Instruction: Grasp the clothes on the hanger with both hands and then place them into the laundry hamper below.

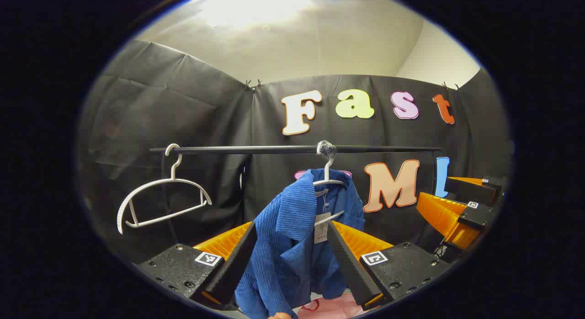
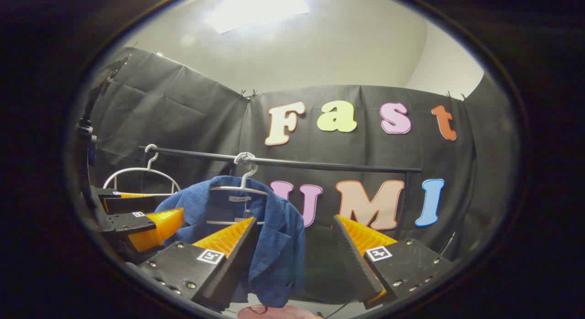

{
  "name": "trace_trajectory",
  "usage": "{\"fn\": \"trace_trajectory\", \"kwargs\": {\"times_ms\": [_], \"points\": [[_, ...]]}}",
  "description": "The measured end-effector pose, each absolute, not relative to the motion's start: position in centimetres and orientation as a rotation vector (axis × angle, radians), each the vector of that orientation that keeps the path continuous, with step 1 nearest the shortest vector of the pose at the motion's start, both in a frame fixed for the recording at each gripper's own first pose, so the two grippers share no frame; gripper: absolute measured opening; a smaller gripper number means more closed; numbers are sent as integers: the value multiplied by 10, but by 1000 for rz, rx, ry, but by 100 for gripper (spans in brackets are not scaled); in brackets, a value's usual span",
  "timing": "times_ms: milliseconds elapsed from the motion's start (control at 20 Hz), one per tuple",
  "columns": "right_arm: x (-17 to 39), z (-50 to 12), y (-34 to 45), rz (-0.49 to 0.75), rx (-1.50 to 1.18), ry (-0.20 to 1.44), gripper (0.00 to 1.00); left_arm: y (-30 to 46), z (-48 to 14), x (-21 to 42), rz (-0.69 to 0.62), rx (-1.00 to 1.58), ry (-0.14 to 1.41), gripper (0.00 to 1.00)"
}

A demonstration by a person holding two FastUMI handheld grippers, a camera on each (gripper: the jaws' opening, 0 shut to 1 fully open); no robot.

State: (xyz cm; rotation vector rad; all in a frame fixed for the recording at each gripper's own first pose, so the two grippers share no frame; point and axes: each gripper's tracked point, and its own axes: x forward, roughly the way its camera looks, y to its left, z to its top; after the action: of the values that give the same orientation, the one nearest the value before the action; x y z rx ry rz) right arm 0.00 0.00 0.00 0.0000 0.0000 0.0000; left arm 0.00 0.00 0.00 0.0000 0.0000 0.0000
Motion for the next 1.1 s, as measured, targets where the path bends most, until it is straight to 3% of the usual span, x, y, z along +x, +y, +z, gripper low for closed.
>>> {"fn": "trace_trajectory", "kwargs": {"times_ms": [50,150,1100], "points": [[1,1,-1,3,1,-1,93,-2,-1,0,-1,3,2,94],[3,0,2,10,8,-3,96,-4,-2,1,-3,7,7,94],[28,-25,11,52,16,20,93,2,-3,4,62,34,32,94]]}}
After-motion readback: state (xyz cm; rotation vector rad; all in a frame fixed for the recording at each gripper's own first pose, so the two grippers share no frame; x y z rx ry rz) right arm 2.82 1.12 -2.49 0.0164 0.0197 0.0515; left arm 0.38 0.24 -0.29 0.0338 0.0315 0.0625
